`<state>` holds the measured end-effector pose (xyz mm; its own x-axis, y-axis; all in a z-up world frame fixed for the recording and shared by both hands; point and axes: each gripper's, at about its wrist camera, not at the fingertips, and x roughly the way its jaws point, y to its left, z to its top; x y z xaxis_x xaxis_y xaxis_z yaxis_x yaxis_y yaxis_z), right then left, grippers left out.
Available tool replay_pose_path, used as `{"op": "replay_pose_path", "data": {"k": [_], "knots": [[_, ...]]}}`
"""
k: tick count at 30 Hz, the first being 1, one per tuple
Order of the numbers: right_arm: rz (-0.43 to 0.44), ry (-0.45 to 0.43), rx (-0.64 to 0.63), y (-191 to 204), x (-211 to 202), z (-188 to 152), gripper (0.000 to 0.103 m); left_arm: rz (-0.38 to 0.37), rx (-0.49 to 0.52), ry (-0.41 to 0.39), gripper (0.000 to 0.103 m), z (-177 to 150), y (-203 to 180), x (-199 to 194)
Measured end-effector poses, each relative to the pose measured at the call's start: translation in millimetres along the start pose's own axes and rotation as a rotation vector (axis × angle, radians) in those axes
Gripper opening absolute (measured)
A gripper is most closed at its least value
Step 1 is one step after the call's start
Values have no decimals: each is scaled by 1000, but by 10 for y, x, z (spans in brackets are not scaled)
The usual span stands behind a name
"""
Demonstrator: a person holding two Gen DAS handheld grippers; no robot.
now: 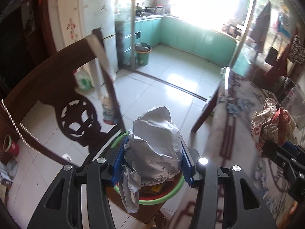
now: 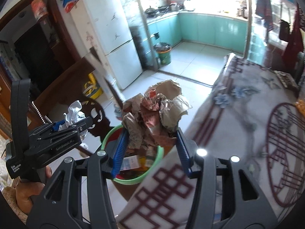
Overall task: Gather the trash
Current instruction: 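Carry the white paper over the bucket with the left tool while the right tool carries the tissue wad, then open the left tool to drop the white paper while the right tool drops the tissue wad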
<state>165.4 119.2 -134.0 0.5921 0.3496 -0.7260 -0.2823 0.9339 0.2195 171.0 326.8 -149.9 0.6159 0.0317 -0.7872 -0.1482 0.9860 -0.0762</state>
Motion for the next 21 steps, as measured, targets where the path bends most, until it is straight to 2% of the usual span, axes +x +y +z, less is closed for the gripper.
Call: {"op": "replay_pose_path", "data": {"k": [6,21], "knots": [[33,61,-31,149,296,7,48,34,-36,38,47,8,203,203],[60,188,-45,245,822,-34,50,61,-66,143,48,-41,370,672]]}}
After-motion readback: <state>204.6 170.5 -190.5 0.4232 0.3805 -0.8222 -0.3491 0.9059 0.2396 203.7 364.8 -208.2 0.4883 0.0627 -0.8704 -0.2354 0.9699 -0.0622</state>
